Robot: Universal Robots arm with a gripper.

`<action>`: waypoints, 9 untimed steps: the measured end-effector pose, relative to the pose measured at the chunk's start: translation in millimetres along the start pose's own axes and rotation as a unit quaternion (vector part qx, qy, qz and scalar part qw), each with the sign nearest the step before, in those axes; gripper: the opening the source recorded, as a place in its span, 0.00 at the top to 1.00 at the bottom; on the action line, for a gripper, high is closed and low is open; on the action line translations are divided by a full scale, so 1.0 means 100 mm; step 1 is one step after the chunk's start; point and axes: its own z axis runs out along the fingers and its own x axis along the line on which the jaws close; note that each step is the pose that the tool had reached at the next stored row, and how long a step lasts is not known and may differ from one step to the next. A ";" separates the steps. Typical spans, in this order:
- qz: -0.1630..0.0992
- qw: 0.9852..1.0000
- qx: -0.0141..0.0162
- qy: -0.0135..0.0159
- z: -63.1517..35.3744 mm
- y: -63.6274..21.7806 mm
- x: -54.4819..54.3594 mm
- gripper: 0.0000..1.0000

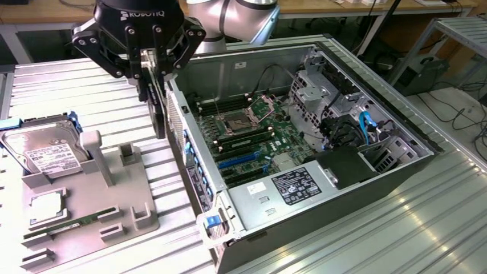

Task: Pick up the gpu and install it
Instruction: 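Pick up the gpu and move the gpu toward the slot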

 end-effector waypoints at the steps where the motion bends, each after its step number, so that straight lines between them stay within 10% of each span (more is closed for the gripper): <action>1: 0.000 1.000 0.000 0.000 0.000 0.000 -0.02 0.73; 9: 0.000 1.000 0.000 0.000 0.000 0.001 -0.13 0.73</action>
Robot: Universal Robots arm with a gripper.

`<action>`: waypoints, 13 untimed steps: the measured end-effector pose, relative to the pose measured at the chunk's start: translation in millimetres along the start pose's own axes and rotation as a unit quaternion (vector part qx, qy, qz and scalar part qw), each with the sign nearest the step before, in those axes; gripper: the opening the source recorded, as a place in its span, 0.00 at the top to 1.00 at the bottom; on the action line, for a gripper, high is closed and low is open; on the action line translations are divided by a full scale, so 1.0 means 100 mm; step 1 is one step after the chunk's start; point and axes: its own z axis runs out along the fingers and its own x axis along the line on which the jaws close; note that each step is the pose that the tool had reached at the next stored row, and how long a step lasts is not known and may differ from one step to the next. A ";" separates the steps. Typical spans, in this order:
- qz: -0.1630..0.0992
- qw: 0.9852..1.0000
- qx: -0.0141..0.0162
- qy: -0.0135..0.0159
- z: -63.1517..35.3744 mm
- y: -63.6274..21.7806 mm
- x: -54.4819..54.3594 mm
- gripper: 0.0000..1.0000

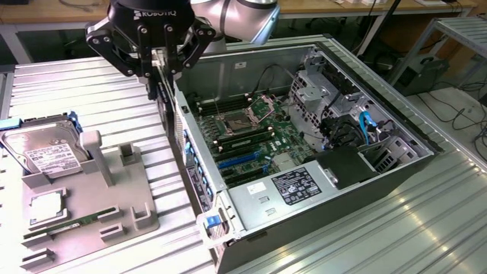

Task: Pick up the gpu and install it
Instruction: 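Pick up the gpu and move the gpu toward the slot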

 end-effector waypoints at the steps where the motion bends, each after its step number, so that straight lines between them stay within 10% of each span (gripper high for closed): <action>1: 0.000 1.000 0.000 0.000 0.000 0.000 -0.02 0.73; 13: 0.000 1.000 0.000 0.000 -0.001 0.002 -0.21 0.73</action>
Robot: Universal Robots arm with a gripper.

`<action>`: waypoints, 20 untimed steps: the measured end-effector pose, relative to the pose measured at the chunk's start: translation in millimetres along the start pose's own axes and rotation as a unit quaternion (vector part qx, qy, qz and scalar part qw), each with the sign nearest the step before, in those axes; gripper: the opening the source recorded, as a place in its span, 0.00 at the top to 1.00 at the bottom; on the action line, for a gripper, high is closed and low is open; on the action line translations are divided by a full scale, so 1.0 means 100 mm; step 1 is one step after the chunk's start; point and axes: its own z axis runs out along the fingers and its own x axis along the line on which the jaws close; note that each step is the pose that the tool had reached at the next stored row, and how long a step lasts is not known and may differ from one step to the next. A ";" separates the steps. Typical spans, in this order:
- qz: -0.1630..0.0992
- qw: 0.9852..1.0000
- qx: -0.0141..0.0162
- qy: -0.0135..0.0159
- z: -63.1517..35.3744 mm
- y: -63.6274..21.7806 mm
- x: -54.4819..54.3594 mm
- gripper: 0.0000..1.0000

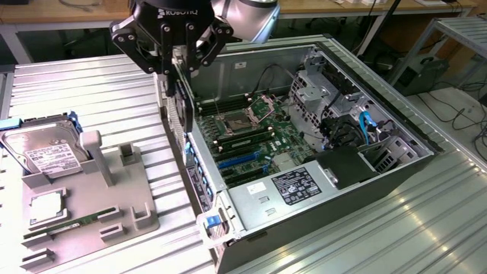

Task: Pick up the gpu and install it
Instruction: 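Pick up the gpu and move the gpu toward the slot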

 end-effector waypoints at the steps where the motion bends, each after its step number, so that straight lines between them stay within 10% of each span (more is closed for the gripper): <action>1: 0.000 1.000 0.000 0.000 0.000 0.000 -0.02 0.73; 20: 0.000 1.000 0.000 0.000 0.000 0.002 -0.26 0.73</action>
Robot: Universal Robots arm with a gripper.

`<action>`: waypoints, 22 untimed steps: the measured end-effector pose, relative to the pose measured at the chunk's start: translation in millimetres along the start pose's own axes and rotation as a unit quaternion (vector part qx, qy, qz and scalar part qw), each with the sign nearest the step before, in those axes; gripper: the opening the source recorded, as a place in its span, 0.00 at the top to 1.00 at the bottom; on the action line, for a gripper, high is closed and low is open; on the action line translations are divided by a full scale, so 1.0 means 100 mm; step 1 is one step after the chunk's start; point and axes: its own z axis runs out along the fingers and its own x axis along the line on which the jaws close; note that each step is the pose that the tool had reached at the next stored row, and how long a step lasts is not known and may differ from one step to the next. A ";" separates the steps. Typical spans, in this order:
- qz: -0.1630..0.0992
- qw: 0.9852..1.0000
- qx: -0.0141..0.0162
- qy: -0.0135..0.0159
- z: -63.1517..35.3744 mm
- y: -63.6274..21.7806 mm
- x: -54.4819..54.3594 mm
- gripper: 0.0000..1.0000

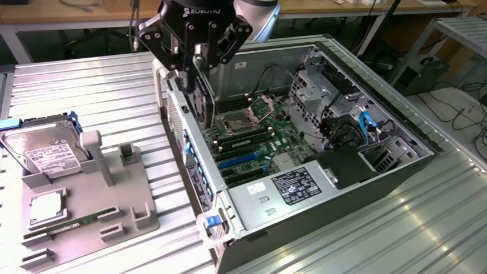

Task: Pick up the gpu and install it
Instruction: 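Pick up the gpu and move the gpu toward the slot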

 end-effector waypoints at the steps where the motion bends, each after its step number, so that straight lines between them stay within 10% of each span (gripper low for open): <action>1: 0.000 1.000 0.000 0.000 0.000 0.000 -0.01 0.73; 22: 0.000 1.000 0.000 0.000 -0.001 0.003 -0.35 0.73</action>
